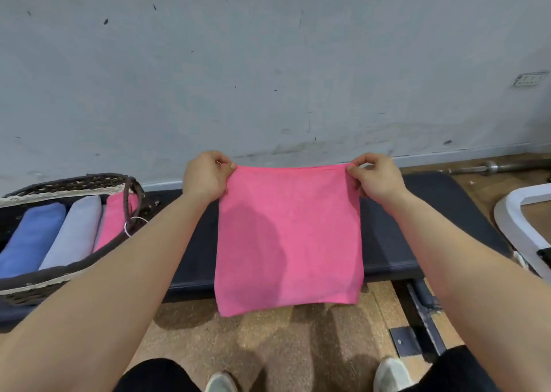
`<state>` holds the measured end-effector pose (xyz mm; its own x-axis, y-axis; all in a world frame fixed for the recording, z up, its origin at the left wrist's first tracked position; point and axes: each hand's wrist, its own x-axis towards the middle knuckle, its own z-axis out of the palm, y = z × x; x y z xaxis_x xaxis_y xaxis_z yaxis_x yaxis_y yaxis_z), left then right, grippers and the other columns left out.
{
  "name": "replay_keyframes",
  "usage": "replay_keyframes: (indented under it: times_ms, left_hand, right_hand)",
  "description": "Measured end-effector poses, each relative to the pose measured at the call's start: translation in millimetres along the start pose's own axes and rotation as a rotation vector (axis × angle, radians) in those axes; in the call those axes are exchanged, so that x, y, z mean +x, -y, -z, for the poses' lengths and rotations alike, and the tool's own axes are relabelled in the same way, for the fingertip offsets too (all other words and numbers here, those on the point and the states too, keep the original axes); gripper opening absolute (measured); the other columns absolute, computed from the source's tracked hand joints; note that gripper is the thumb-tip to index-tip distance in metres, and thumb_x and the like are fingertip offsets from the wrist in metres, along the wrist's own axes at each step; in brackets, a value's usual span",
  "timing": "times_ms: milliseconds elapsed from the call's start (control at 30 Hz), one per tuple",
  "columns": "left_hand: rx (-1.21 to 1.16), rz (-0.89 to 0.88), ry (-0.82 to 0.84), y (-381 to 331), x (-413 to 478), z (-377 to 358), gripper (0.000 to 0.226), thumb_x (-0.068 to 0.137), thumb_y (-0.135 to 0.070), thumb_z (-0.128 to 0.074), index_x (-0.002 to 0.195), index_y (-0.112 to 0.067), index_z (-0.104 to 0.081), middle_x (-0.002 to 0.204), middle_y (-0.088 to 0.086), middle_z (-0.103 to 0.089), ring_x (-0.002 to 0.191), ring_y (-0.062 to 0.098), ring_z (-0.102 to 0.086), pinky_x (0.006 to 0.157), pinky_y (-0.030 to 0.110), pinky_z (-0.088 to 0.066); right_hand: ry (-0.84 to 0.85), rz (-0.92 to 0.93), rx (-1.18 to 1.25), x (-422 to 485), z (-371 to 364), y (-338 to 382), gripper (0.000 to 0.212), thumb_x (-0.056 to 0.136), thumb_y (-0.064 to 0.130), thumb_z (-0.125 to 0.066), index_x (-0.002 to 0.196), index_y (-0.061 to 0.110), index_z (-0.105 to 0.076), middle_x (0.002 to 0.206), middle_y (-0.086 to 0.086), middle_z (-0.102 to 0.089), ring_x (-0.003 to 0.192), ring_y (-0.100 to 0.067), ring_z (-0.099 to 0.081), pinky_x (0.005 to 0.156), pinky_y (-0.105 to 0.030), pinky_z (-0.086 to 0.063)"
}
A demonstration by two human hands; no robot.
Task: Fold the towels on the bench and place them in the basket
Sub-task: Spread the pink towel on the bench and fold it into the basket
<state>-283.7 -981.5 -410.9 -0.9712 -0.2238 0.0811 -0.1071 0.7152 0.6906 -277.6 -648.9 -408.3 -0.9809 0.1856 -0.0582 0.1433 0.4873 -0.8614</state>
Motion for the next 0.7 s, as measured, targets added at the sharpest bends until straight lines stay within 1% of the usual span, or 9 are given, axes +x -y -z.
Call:
replay_keyframes:
  times_ms: [67,167,267,367,467,567,633,667,700]
  left_hand:
    - [-0.081,0.033,0.014,4.3,19.9,-12.4,0.01,0.092,-0.026,-0.068,0.09,-0.016,-0.068,0.067,-0.001,-0.065,0.058,0.02,-0.071,0.072,0.036,-0.058]
    - [-0.114,0.052,0.013,16.0,48.2,-22.5,0.01,0.089,-0.027,-0.071,0.085,-0.018,-0.07,0.072,0.005,-0.071,0.066,0.024,-0.072,0.074,0.041,-0.061]
    - [-0.141,0.059,0.0,28.7,67.2,-25.9,0.012,0.081,-0.038,-0.07,0.075,-0.027,-0.068,0.076,0.001,-0.073,0.075,0.025,-0.072,0.078,0.044,-0.06]
    - [-0.13,0.039,-0.016,27.4,58.1,-22.4,0.013,0.082,-0.042,-0.065,0.074,-0.031,-0.066,0.08,-0.002,-0.073,0.079,0.023,-0.071,0.079,0.043,-0.059]
    - [-0.114,-0.003,-0.047,23.9,25.6,-17.9,0.014,0.088,-0.038,-0.064,0.083,-0.026,-0.068,0.085,-0.002,-0.072,0.084,0.021,-0.069,0.082,0.036,-0.055]
    - [-0.122,-0.026,-0.069,27.6,-21.6,-13.0,0.012,0.093,-0.033,-0.064,0.085,-0.024,-0.068,0.081,-0.01,-0.067,0.081,0.016,-0.064,0.075,0.029,-0.047]
    - [-0.133,-0.037,-0.084,33.2,-56.0,-9.8,0.009,0.092,-0.032,-0.066,0.085,-0.027,-0.067,0.081,-0.013,-0.066,0.076,0.007,-0.061,0.07,0.018,-0.042]
    - [-0.14,-0.049,-0.089,37.0,-71.6,-9.0,0.007,0.092,-0.031,-0.066,0.086,-0.028,-0.067,0.084,-0.012,-0.067,0.077,0.004,-0.061,0.07,0.014,-0.04]
    - [-0.148,-0.066,-0.085,40.9,-86.1,-9.1,0.005,0.092,-0.029,-0.067,0.087,-0.029,-0.068,0.087,-0.012,-0.067,0.081,0.003,-0.061,0.072,0.014,-0.041]
  right_hand:
    - [0.017,-0.044,0.089,19.6,-9.4,-4.9,0.009,0.093,0.016,-0.066,0.085,0.012,-0.065,0.071,-0.014,-0.068,0.047,-0.02,-0.057,0.054,-0.033,-0.052]
    - [0.037,-0.048,0.113,41.0,-19.0,-6.7,0.01,0.095,0.016,-0.063,0.085,0.015,-0.063,0.081,-0.016,-0.071,0.053,-0.022,-0.059,0.055,-0.03,-0.05]
    - [0.05,-0.04,0.183,51.0,-23.3,-3.2,0.009,0.096,0.013,-0.062,0.087,0.014,-0.063,0.081,-0.013,-0.069,0.058,-0.023,-0.059,0.056,-0.03,-0.05]
    - [0.045,-0.041,0.24,41.6,-22.1,0.2,0.005,0.096,0.009,-0.061,0.092,0.012,-0.064,0.078,-0.006,-0.067,0.058,-0.018,-0.06,0.05,-0.025,-0.051]
    - [0.052,-0.046,0.269,15.1,-16.7,-6.6,0.011,0.095,0.009,-0.063,0.087,0.017,-0.064,0.079,-0.004,-0.067,0.061,-0.015,-0.063,0.051,-0.025,-0.052]
    - [0.058,-0.045,0.261,-21.9,-9.9,-20.4,0.015,0.093,0.004,-0.065,0.087,0.019,-0.065,0.083,-0.009,-0.066,0.063,-0.015,-0.064,0.058,-0.03,-0.053]
    - [0.068,-0.045,0.235,-46.4,-7.2,-29.3,0.019,0.092,-0.001,-0.06,0.09,0.016,-0.067,0.084,-0.011,-0.066,0.063,-0.013,-0.064,0.059,-0.031,-0.054]
    - [0.072,-0.047,0.232,-56.8,-6.4,-33.2,0.02,0.092,-0.002,-0.056,0.09,0.013,-0.067,0.084,-0.011,-0.066,0.063,-0.014,-0.064,0.059,-0.03,-0.054]
    - [0.076,-0.053,0.237,-66.5,-6.2,-36.3,0.019,0.093,-0.001,-0.053,0.091,0.01,-0.068,0.084,-0.012,-0.067,0.065,-0.016,-0.065,0.06,-0.031,-0.055]
